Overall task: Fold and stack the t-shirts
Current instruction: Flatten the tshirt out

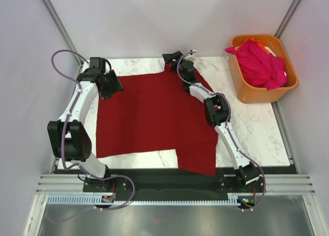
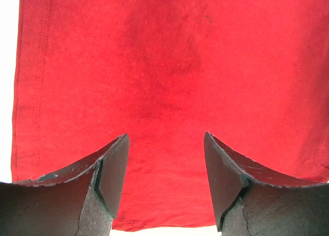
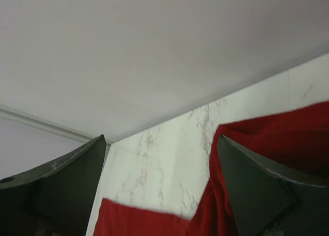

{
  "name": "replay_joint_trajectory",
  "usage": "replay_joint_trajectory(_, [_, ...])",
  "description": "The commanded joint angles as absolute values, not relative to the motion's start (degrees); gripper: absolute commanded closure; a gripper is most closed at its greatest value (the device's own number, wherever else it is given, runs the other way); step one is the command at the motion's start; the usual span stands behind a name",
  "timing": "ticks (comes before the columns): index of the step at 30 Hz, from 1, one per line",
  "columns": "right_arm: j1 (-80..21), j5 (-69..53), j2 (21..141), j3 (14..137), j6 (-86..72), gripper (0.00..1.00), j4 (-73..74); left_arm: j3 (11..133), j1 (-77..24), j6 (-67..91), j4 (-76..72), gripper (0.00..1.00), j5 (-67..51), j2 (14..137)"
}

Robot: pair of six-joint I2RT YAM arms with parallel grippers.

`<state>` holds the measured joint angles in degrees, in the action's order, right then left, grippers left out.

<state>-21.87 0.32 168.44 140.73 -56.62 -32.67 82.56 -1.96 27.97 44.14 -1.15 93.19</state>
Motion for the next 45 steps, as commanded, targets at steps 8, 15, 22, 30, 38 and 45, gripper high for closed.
replay_joint_trajectory(8, [-16.4,-3.4,144.2,112.3,-56.0,0.02,-49.8,81.8,-1.8,26.8,43.2,0.33,-0.3,90.8])
replay_joint_trajectory(15, [-14.5,2.5,135.0,107.8,-47.4,0.06,-35.5,81.8,-1.8,26.9,43.0,0.33,-0.4,90.5])
replay_joint_trajectory(22, [-13.5,1.3,146.3,125.6,-50.7,0.67,-4.0,81.9,-1.8,26.9,42.8,0.33,-0.9,90.7])
replay_joint_trajectory(30, [-13.6,-3.4,153.5,129.0,-54.4,0.67,-1.3,81.9,-1.8,27.0,42.8,0.33,-0.6,90.9])
replay_joint_trajectory(38, [-13.8,-2.0,158.7,134.8,-55.5,0.68,-0.2,82.0,-1.8,27.0,42.8,0.33,-0.8,91.1])
replay_joint_trajectory(45, [-14.1,-0.6,161.2,137.3,-56.8,0.68,-0.3,82.2,-1.8,27.1,42.8,0.33,-1.3,91.3])
